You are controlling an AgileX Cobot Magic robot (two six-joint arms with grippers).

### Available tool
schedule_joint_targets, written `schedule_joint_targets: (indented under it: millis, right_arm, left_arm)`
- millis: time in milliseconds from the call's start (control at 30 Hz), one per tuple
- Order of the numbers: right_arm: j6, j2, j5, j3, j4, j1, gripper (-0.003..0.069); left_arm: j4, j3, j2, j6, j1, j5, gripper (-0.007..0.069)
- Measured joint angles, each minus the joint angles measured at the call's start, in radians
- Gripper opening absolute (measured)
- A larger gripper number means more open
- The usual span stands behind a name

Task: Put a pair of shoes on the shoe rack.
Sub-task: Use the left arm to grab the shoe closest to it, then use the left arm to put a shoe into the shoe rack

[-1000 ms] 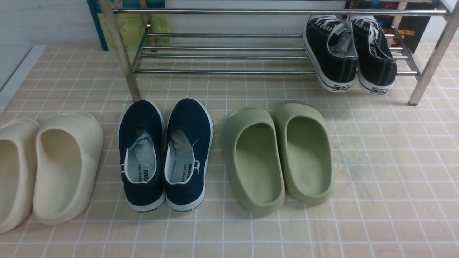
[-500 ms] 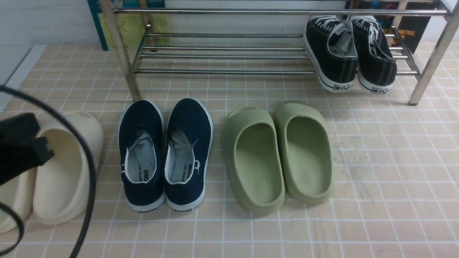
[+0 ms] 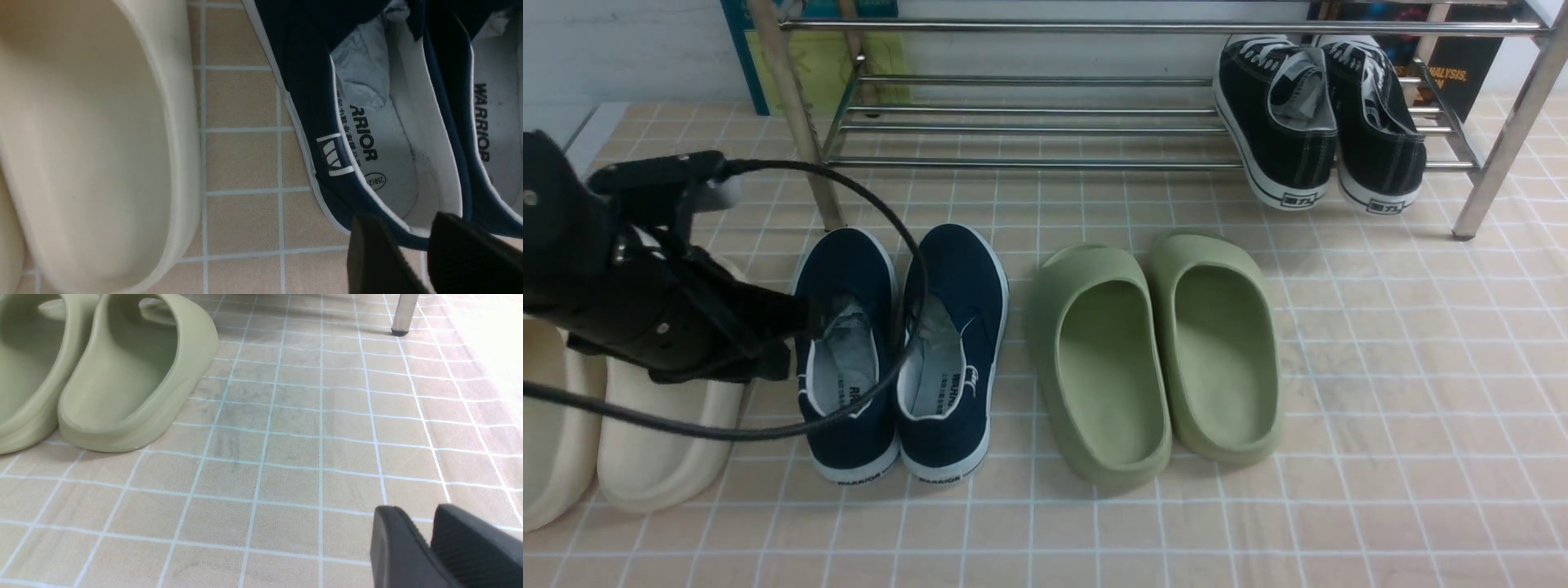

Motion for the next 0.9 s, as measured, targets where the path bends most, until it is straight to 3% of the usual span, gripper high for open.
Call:
schedule_joint_targets:
  millis: [200,300,400,467,600,900]
  right_arm:
    - [0.0,0.0,0.0,0.0,0.0,0.0,0.0162]
    - [0.0,0.0,0.0,0.0,0.0,0.0,0.0166]
    - [0.0,0.0,0.0,0.0,0.0,0.0,0.0169]
    - [0.0,0.0,0.0,0.0,0.0,0.0,0.0174]
    - [0.0,0.0,0.0,0.0,0.0,0.0,0.0178]
    - [0.0,0.0,0.0,0.0,0.0,0.0,0.019]
  left_arm:
    - [0.147,-0.001,0.129,-0.07,-0.064,-0.072,0.0386]
    - [0.245,-0.005,0.21,-0.204,-0.068,-0.163,0.0395]
    - [0.312,-0.009,0.258,-0.298,-0.068,-0.204,0.036]
    - [0.349,-0.009,0.285,-0.365,-0.069,-0.224,0.0257]
    - [0.37,-0.01,0.272,-0.386,-0.072,-0.222,0.0059]
    - [0.386,-0.059,0.073,-0.374,-0.072,-0.102,0.004]
